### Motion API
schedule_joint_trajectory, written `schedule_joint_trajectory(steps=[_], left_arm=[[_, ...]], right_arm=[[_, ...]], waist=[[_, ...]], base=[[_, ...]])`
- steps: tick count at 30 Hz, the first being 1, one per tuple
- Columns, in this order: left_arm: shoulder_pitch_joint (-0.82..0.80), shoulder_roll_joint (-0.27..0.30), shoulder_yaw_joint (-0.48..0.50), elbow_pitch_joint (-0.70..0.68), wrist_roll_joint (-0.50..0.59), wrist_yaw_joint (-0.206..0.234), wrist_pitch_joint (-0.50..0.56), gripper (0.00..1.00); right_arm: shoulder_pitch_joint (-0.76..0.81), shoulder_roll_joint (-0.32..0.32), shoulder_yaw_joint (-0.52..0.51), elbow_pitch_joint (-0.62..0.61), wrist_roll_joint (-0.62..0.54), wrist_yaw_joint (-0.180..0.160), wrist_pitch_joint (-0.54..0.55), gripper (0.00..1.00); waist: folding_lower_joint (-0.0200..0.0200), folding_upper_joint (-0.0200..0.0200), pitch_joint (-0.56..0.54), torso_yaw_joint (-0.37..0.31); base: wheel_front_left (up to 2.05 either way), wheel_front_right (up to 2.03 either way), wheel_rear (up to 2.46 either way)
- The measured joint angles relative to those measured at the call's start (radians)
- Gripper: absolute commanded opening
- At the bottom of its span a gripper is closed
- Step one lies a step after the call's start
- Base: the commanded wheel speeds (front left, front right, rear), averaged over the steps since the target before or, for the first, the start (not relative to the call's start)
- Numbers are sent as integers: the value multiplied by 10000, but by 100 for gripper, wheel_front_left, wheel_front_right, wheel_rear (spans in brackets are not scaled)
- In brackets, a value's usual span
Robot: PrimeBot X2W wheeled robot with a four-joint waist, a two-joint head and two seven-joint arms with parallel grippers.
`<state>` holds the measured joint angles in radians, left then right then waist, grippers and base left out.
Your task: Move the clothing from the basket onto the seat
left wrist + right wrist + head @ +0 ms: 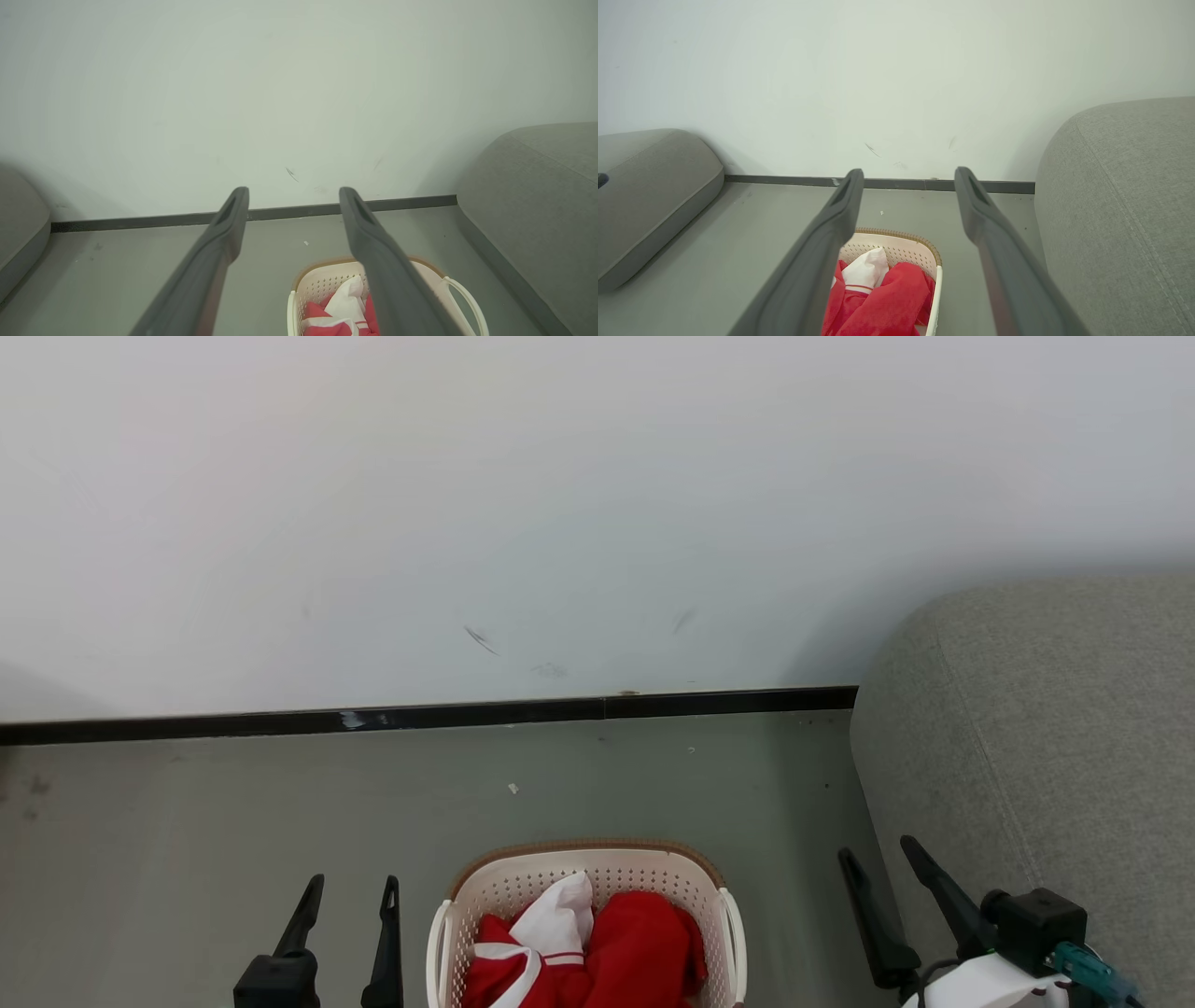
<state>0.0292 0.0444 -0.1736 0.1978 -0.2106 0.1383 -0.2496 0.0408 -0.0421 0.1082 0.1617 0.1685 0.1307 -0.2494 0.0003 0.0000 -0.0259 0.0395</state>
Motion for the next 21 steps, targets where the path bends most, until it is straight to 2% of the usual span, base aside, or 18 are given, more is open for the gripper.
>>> schedule_joint_trajectory(steps=[12,21], left_arm=[[-141,31,-257,224,253,-17,-2,100],[-786,222,-602,922,614,-263,-27,100]], right_arm=[[253,2,-244,-263,54,0,-4,100],[349,10,-491,-606,-67,0,-6,100]], waist=[[0,0,275,-50],[0,0,673,-132]], base=[[0,0,0],[0,0,0]])
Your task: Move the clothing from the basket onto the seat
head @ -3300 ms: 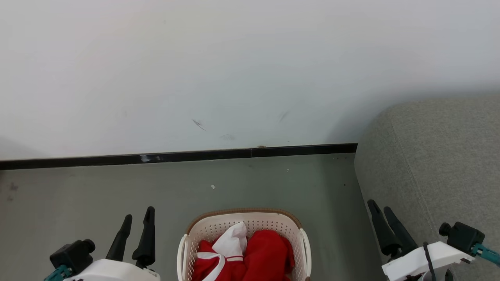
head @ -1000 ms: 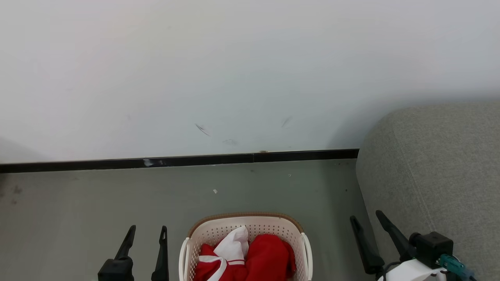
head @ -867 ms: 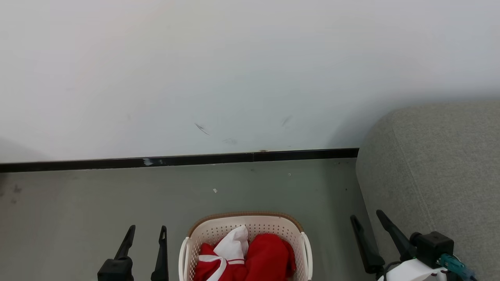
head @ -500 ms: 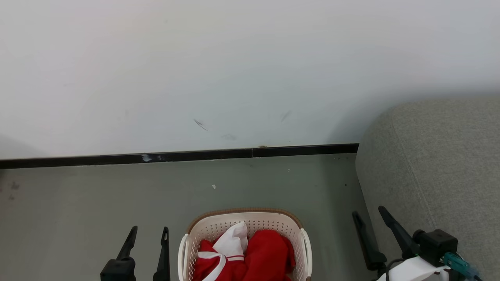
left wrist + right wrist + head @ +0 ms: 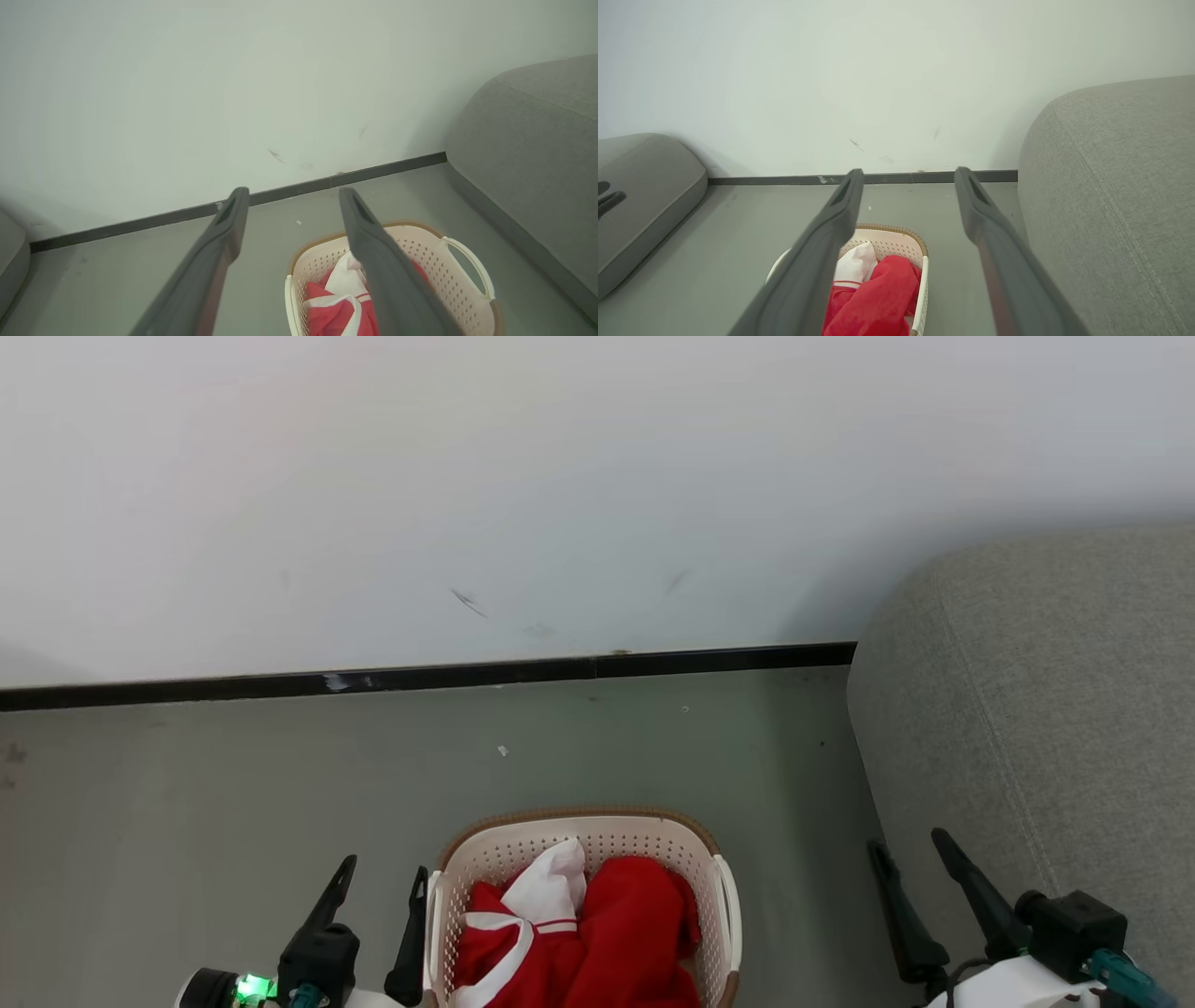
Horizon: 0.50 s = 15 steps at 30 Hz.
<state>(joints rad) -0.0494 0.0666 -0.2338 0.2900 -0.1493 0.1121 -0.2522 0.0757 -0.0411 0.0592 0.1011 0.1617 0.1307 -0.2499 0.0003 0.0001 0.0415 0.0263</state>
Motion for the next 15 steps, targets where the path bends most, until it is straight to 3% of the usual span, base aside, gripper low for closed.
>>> schedule_joint_trajectory(steps=[15], left_arm=[[-1093,38,-830,1973,604,-445,144,100]], right_arm=[[-368,10,-725,-823,-222,0,-8,100]], waist=[[0,0,1063,-267]], base=[[0,0,0]])
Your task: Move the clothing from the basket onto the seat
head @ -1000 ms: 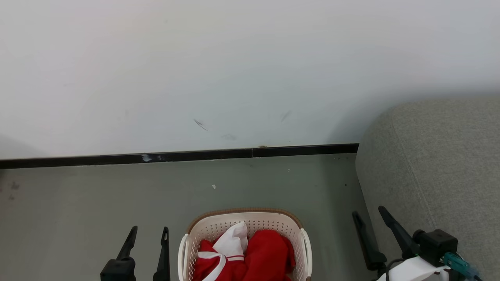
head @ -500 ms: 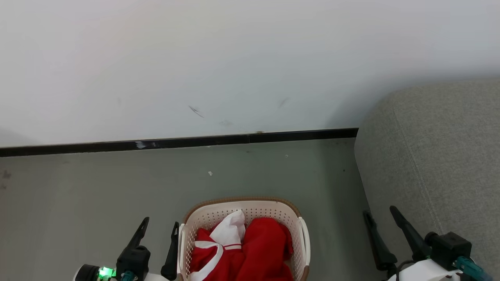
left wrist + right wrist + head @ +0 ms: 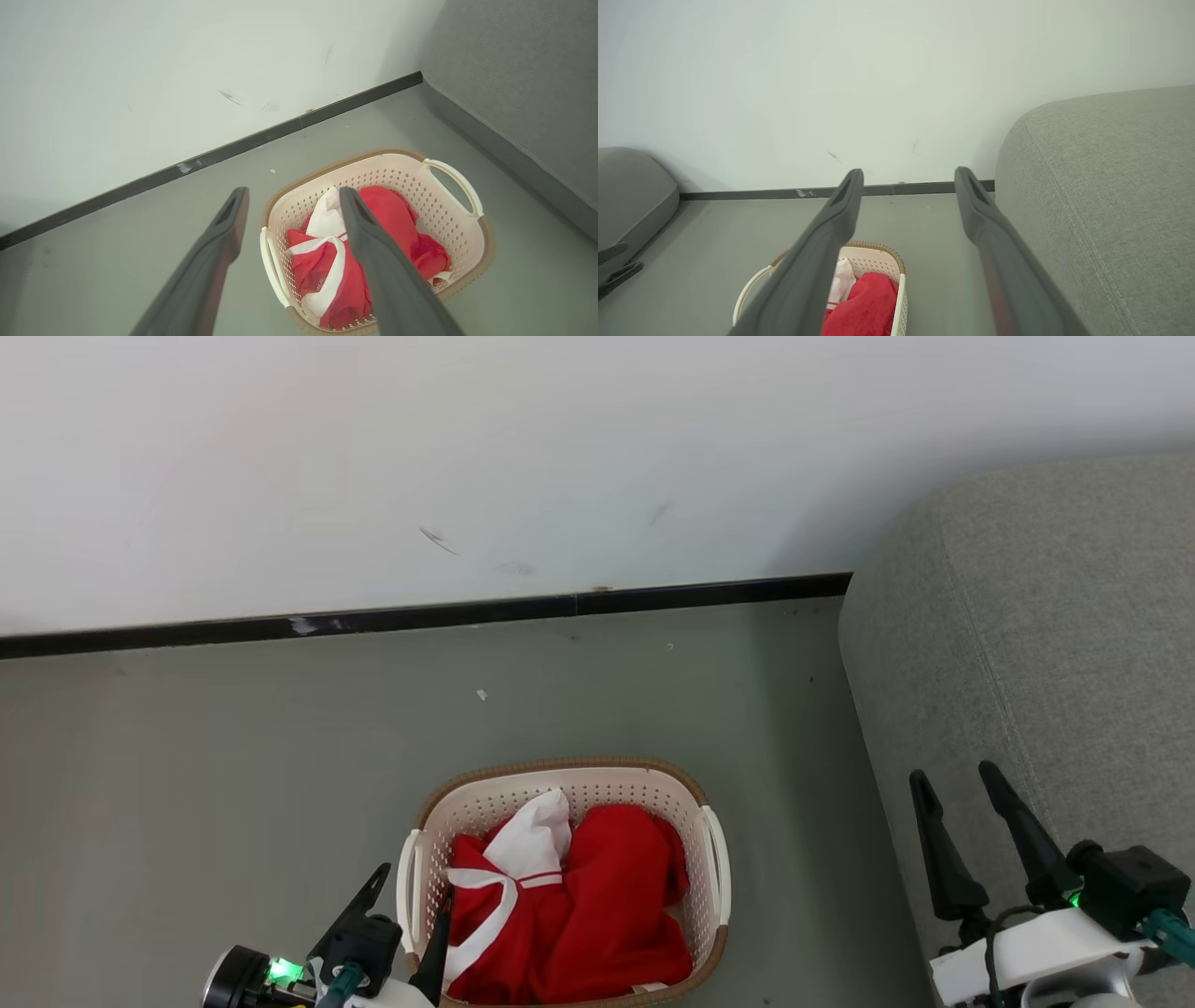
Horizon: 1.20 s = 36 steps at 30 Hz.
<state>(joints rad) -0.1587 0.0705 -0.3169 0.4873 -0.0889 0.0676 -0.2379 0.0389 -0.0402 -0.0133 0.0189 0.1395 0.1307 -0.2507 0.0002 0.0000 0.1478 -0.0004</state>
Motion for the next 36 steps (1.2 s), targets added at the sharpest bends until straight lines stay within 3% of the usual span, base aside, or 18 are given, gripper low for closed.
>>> schedule_joint_trajectory(steps=[15,36], left_arm=[[-1282,-61,-314,1256,341,-104,123,100],[-2931,-167,-752,2462,802,-188,63,100]], right_arm=[[-1150,-2,-426,-838,2,0,-2,100],[-3237,-15,-268,-1340,113,2,-15,100]], waist=[[0,0,1553,-391],[0,0,3942,-1094]], base=[[0,0,0],[0,0,0]])
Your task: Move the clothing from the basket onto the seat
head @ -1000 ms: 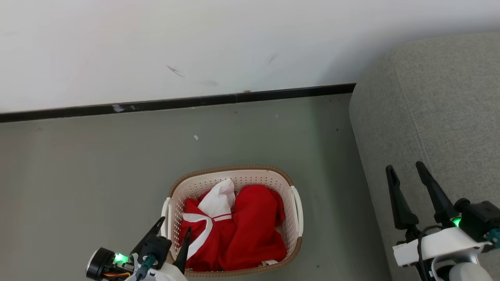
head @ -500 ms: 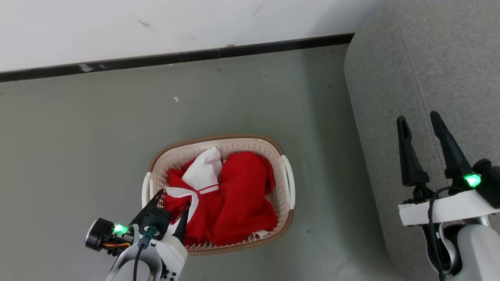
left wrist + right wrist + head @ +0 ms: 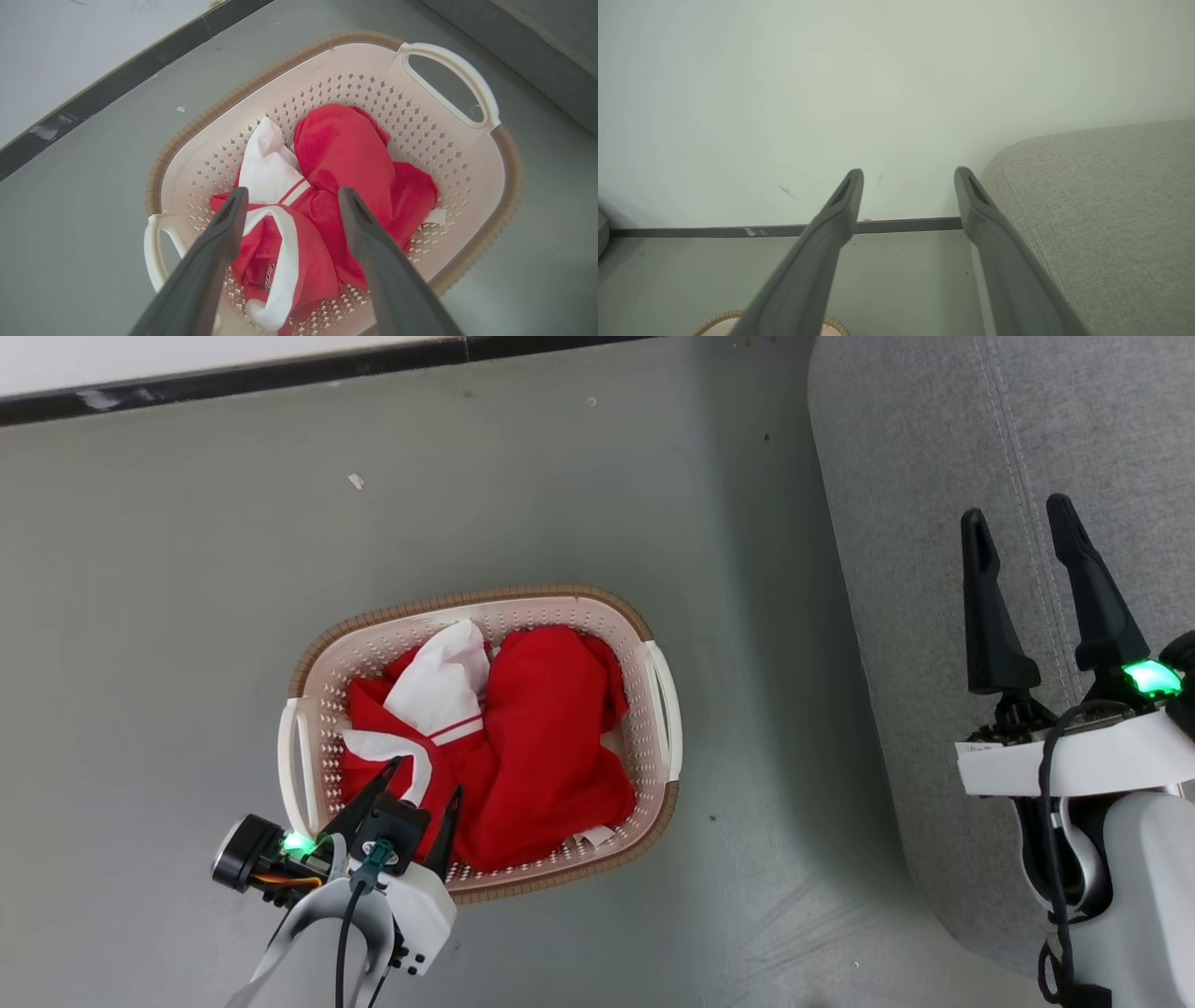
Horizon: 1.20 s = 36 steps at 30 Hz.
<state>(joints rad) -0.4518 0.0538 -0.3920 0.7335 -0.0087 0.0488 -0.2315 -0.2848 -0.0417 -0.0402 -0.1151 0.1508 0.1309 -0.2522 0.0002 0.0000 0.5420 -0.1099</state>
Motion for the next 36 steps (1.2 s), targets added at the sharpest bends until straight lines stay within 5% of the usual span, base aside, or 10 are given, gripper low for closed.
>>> schedule_joint_trajectory(steps=[14,36], left_arm=[[-986,128,-6,844,198,33,-77,100],[-1996,481,454,2253,270,909,468,100]], right_arm=[[-946,-8,169,0,374,0,0,100],[-1962,-15,437,130,784,-2,-2,100]], waist=[[0,0,1183,-443],[0,0,2316,-1035]], base=[[0,0,0],[0,0,0]])
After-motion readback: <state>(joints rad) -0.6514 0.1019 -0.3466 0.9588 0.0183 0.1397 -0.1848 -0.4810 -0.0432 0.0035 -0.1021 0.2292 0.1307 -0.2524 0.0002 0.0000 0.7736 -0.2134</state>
